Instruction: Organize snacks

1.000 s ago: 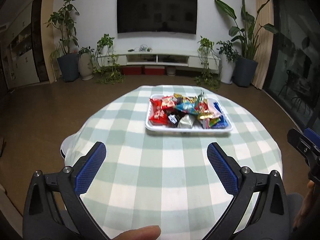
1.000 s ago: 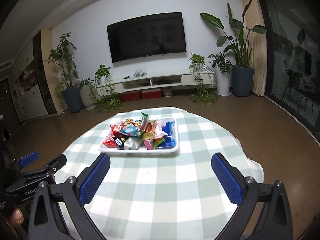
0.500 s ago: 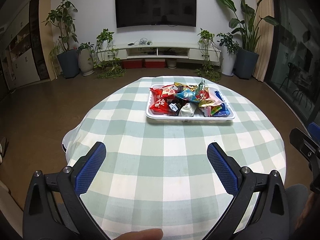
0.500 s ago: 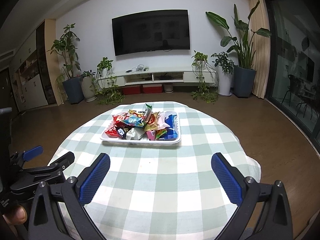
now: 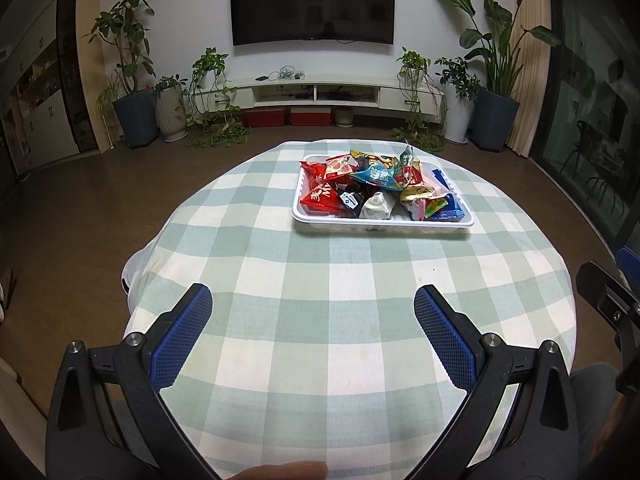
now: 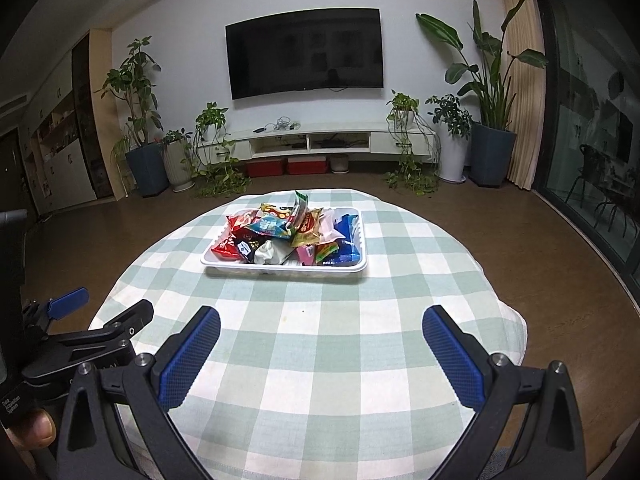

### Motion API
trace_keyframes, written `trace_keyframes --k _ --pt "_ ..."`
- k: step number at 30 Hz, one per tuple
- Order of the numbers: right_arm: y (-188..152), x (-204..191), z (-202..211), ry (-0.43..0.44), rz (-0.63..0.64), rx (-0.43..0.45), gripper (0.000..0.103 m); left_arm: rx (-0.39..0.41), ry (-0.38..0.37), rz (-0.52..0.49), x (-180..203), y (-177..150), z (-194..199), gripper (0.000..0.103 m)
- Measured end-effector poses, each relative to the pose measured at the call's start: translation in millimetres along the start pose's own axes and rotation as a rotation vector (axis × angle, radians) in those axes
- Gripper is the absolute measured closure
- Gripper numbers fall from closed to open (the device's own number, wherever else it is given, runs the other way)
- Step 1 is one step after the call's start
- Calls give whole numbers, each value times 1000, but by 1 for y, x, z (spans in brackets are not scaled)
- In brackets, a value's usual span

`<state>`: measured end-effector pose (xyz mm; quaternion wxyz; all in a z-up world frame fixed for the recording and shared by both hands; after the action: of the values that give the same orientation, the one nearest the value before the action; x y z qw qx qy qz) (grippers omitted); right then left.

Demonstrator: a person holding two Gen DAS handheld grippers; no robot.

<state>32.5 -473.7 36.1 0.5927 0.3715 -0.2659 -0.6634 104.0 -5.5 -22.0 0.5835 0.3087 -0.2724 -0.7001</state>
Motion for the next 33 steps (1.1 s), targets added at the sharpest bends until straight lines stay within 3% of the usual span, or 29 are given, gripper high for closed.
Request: trace_keyframes --k 33 --pt "-5 -2 0 -1 3 -11 0 -6 -1 -4 1 -4 -4 0"
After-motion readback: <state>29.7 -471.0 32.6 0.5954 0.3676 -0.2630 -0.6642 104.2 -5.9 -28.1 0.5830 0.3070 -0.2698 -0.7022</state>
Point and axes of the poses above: each gripper's, at about its wrist camera, not at the fingertips, and z roughly against the way its jaws point, x to its right, y to its top, the point moved 7 cm from there along -z, roughly the way its jaws point, and after that the axes turned 9 degrees about -z, right-handed, at the moved point
